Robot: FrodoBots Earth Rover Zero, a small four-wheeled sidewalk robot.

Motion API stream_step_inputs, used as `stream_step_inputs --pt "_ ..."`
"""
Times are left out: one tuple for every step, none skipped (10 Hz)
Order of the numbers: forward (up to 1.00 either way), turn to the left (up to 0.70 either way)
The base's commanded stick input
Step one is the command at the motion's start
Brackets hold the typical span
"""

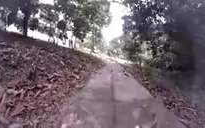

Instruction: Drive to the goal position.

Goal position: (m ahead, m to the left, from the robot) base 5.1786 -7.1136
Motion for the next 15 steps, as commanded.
stream_step_inputs --pt "0.7 0.24" --pt "0.7 -0.08" --pt "0.7 -0.16" --pt "0.7 -0.22" --pt "0.7 0.0" --pt "0.7 0.0" --pt "0.7 0.0" --pt "0.7 0.0" --pt "0.7 0.0" --pt "0.7 0.0" --pt "0.7 0.0" --pt "0.0 0.0" --pt "0.7 0.0" --pt "0.7 0.0" --pt "0.7 0.0"
